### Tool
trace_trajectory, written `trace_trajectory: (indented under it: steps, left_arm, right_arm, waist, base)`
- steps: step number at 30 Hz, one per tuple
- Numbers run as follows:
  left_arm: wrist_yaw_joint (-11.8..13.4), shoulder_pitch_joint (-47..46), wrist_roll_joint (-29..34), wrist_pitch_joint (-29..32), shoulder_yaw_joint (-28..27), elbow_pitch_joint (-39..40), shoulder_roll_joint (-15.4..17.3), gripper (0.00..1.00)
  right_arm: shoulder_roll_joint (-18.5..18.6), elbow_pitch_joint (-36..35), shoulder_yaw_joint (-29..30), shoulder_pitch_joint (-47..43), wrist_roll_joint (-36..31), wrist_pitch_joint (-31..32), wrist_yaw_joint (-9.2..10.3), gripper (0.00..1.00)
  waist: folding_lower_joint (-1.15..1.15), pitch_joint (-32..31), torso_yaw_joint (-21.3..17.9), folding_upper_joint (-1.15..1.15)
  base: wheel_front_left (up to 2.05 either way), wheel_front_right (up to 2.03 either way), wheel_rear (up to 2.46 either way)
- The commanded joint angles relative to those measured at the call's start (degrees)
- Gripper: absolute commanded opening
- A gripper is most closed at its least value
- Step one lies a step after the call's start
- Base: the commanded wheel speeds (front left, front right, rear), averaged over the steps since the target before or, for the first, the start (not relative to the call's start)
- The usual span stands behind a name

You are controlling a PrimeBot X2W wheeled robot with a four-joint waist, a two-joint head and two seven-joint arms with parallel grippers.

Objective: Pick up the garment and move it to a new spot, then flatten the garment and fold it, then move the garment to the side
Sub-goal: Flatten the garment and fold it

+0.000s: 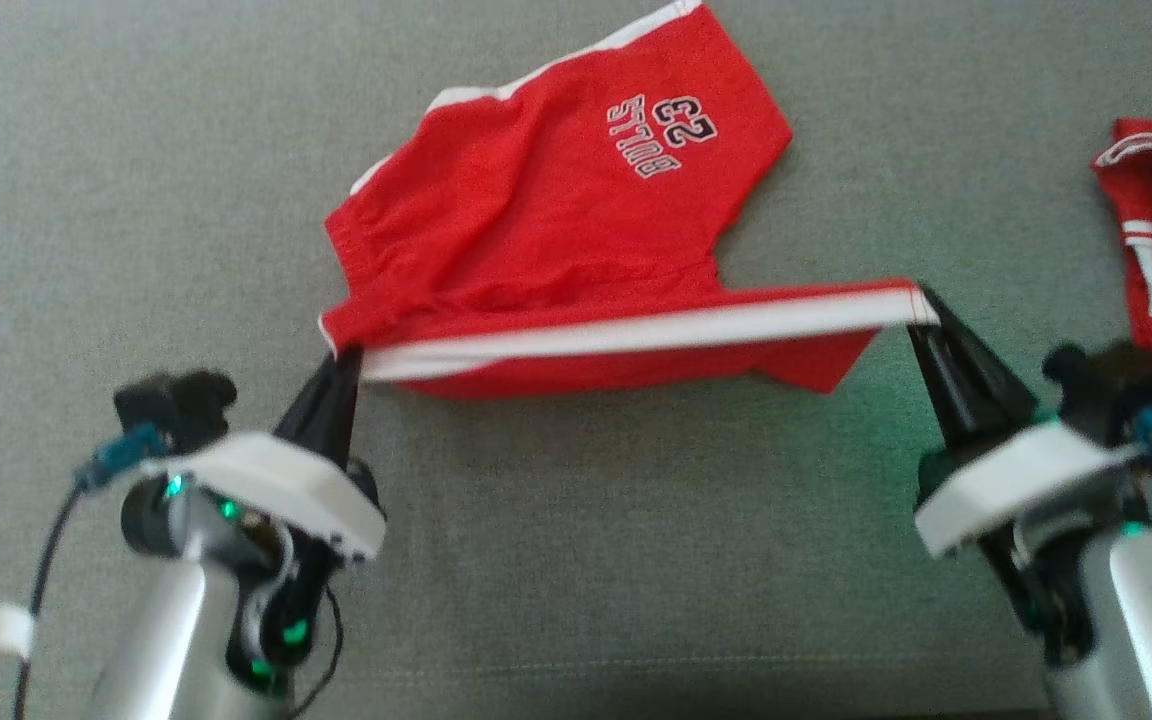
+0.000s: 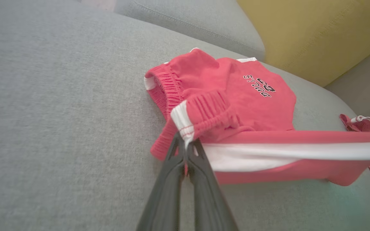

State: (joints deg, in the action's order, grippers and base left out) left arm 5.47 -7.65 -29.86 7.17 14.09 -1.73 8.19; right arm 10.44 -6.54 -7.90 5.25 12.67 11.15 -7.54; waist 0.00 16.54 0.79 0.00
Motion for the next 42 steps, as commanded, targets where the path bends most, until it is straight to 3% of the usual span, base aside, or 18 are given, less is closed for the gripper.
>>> trace_trajectory:
  steps: [1,16,28,29,30,31,32,34,35,36,37,42]
  left_arm:
    - [-0.2,-3.2,-0.6,0.3,-3.0,0.8,0.5,0.00]
    - [-2.4,-24.0,-4.8,-0.7,-4.7,-14.0,-2.4,0.00]
    - [-3.3,-33.3,-9.0,-5.6,-2.3,-26.5,-5.0,0.00]
    - [-3.5,-33.9,-9.4,-5.9,-1.6,-27.4,-5.1,0.11]
    - [-3.6,-34.3,-9.7,-6.4,-0.9,-28.2,-5.2,0.37]
    - [-4.0,-34.8,-10.2,-6.8,-0.2,-28.7,-5.2,0.90]
    - [-4.4,-35.1,-10.9,-7.1,0.4,-29.3,-5.2,1.00]
    - [-4.7,-35.7,-11.3,-8.6,2.2,-30.1,-5.3,1.00]
    - [-4.9,-35.7,-11.7,-9.1,3.1,-30.5,-5.3,1.00]
    - [-4.9,-35.8,-11.7,-9.7,4.0,-30.8,-5.3,1.00]
    - [-4.7,-35.8,-11.1,-10.8,4.7,-31.1,-5.3,1.00]
    - [-3.4,-34.7,-7.9,-15.4,6.8,-30.7,-5.0,1.00]
  right_arm:
    - [1.5,-0.9,-1.3,3.2,0.6,0.3,0.05,0.00]
    - [4.4,24.5,-9.5,33.9,6.3,-2.9,0.05,0.00]
    - [5.3,44.7,-16.2,49.3,10.6,-7.0,0.05,0.00]
    - [5.3,46.1,-16.7,50.2,10.8,-7.6,0.05,0.00]
    - [5.3,47.4,-17.3,51.0,10.9,-8.1,0.05,0.00]
    - [5.3,48.7,-17.8,51.7,11.0,-8.7,0.05,0.00]
    - [5.2,49.9,-18.1,52.4,11.2,-9.4,0.05,0.00]
    - [5.0,51.9,-18.7,53.5,11.6,-11.5,0.05,0.00]
    - [4.8,52.8,-18.9,53.8,11.9,-12.6,0.05,0.18]
    - [4.7,53.5,-19.2,54.2,12.2,-13.9,0.05,0.63]
    - [4.7,54.2,-19.4,54.5,12.2,-15.4,0.05,1.00]
    - [4.5,57.1,-20.2,54.7,12.5,-20.2,0.05,1.00]
  waist:
    - [0.00,1.6,0.3,0.00]
    - [0.00,8.4,3.8,0.00]
    - [0.00,10.7,8.2,0.00]
    - [0.00,10.9,8.5,0.00]
    - [0.00,11.0,8.8,0.00]
    - [0.00,11.2,9.1,0.00]
    - [0.00,11.2,9.3,0.00]
    - [0.00,11.2,9.6,0.00]
    - [0.00,11.2,9.7,0.00]
    - [0.00,11.2,9.8,0.00]
    - [0.00,11.1,9.9,0.00]
    - [0.00,10.6,9.9,0.00]
  base:
    - [0.00,0.00,0.00]
    - [0.00,0.00,0.00]
    - [0.00,0.00,0.00]
    - [0.00,0.00,0.00]
    - [0.00,0.00,0.00]
    - [0.00,0.00,0.00]
    - [0.00,0.00,0.00]
    - [0.00,0.00,0.00]
    - [0.00,0.00,0.00]
    - [0.00,0.00,0.00]
    - [0.00,0.00,0.00]
    - [0.00,0.00,0.00]
